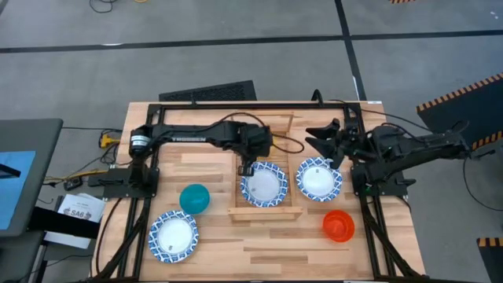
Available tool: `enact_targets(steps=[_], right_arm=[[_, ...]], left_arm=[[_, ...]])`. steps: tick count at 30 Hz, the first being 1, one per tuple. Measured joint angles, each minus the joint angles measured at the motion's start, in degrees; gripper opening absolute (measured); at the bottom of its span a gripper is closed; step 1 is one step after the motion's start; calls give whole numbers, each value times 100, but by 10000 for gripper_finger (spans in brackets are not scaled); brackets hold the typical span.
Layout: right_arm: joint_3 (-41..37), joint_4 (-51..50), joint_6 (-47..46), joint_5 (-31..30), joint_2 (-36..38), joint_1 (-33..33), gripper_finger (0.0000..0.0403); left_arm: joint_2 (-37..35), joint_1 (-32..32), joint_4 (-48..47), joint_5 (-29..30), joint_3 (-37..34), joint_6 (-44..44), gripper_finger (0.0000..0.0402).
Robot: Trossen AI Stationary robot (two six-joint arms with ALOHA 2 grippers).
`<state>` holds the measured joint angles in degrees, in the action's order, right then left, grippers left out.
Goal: Place and stack bowls onto a shelf
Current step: Stack the violet bowl on top of the yellow bowl on the shelf
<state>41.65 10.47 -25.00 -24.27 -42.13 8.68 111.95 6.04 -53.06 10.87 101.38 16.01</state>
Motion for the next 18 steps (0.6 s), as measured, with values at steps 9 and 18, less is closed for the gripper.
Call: enact_targets(steps=[9, 18], right_arm=[[0, -190, 3, 42, 203, 81, 248], [1, -296, 3, 34, 207, 119, 248]], left_arm=[[242, 208, 365, -306, -1, 285, 0], [703, 206, 356, 17, 2, 503, 0]])
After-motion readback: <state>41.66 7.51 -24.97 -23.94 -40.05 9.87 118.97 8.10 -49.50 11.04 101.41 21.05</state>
